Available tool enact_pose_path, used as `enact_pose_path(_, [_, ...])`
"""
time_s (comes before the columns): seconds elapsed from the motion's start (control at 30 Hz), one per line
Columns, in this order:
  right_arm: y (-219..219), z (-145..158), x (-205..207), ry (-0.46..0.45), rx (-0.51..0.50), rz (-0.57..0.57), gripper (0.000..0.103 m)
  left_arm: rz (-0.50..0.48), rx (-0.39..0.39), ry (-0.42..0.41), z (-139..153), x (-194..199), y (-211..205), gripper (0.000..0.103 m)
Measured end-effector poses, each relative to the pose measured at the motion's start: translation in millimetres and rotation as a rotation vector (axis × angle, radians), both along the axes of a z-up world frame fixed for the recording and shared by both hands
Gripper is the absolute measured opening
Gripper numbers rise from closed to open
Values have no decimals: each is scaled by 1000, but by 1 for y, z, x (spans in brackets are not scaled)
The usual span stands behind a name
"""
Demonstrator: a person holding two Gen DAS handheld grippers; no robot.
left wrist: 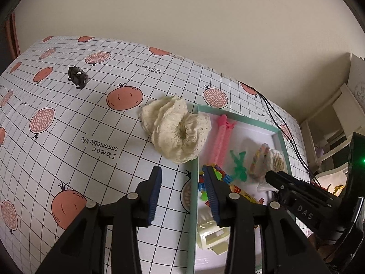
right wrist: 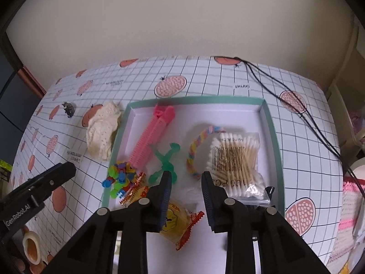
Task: Organize objects
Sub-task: 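Open the right gripper to drop the green figure in the tray while the left withdraws, then move the left gripper to the black toy car while the right approaches the cream lace cloth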
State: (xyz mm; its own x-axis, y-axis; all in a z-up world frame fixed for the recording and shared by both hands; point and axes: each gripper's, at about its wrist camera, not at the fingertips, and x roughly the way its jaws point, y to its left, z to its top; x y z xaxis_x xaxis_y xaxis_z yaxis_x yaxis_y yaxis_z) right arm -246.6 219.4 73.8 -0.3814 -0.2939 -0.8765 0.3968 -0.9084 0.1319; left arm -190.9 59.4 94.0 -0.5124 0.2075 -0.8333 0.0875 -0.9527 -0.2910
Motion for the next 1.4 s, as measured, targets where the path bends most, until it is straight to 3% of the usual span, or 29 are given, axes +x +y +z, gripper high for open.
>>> enact_pose_path(0.23, [-6, 12, 3, 31, -17, 8, 30, 26, -27, 32, 6, 1, -10, 66])
enact_pose_path(0.37, [-12, 8, 3, 30, -17, 24, 53, 41, -53, 45, 6, 2, -14, 80])
enact_pose_path(0.6, [-16, 8, 5, 46, -22, 41, 80, 80, -98, 96, 11, 3, -23, 103])
enact_pose_path(0.7, [-16, 7, 5, 49, -26, 39, 92, 95, -104, 101, 11, 3, -27, 103])
enact_pose_path(0.87, [-16, 7, 5, 61, -25, 33, 103, 110, -108, 108, 10, 2, -31, 103])
enact_pose_path(1.23, [-20, 12, 6, 73, -45, 32, 103, 155, -79, 128, 18, 5, -52, 103])
enact_pose_path(1.4, [-29, 32, 11, 131, -94, 27, 103, 177, -73, 154, 32, 7, -71, 103])
